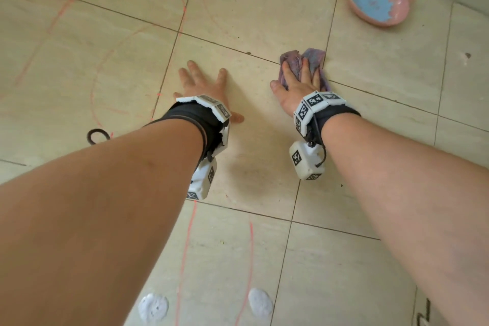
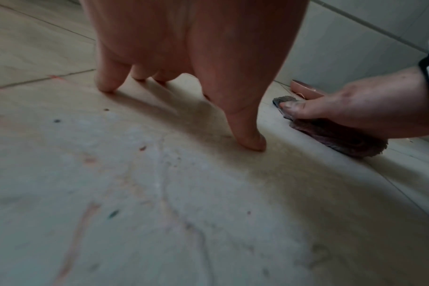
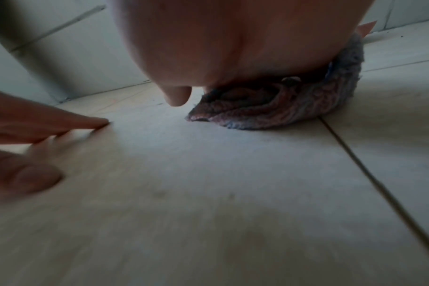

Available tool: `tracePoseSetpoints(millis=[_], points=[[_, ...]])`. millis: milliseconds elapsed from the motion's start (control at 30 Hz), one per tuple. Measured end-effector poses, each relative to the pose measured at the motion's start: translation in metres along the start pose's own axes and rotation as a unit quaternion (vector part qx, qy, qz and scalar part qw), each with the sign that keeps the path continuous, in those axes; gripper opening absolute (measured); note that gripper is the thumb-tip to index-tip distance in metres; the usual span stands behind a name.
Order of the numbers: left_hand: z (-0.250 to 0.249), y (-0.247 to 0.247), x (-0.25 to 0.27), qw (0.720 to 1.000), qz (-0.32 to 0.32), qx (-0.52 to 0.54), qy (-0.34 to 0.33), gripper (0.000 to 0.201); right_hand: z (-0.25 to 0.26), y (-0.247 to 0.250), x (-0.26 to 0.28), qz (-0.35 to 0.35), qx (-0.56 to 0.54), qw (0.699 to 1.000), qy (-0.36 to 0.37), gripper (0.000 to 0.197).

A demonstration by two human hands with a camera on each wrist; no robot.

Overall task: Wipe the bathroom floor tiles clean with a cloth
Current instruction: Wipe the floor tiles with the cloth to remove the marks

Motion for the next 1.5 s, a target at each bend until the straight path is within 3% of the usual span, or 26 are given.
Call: tracePoseSetpoints(millis=[300, 500, 700, 1033, 1233, 1400, 1500], points=[[0.032, -0.012, 0.035, 0.999, -0.007, -0.037, -0.033, 0.096, 0.043, -0.043, 0.069, 0.042, 0.023, 0.997, 0.058, 0.066], [0.082, -0.013, 0.059, 0.998, -0.025, -0.015, 0.054, 0.106, 0.050, -0.051, 0.077, 0.036, 0.043, 0.996, 0.075, 0.066], [0.186, -0.007, 0.080, 0.985, -0.048, 0.019, 0.167, 0.117, 0.060, -0.052, 0.085, 0.024, 0.048, 0.997, 0.055, 0.067], [0.274, -0.042, 0.133, 0.955, -0.035, 0.112, 0.273, 0.122, 0.217, -0.089, 0.127, 0.065, 0.062, 0.974, 0.208, 0.061], [0.308, -0.065, 0.169, 0.929, -0.035, 0.155, 0.334, 0.130, 0.268, -0.124, 0.180, 0.105, 0.100, 0.936, 0.321, 0.061], [0.324, -0.079, 0.190, 0.913, -0.044, 0.180, 0.365, 0.131, 0.247, -0.141, 0.215, 0.115, 0.175, 0.884, 0.418, 0.060], [0.327, -0.085, 0.199, 0.905, -0.044, 0.197, 0.373, 0.129, 0.210, -0.122, 0.191, 0.104, 0.214, 0.885, 0.400, 0.058]])
Point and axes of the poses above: each hand's wrist, its own x-axis away from the middle knuckle, its own y-axis out of the back of the hand, z = x × y, the point moved 9 cm from there along -x, towards the middle knuckle, and after that the axes turned 9 degrees about -z, right-handed, at the moved point
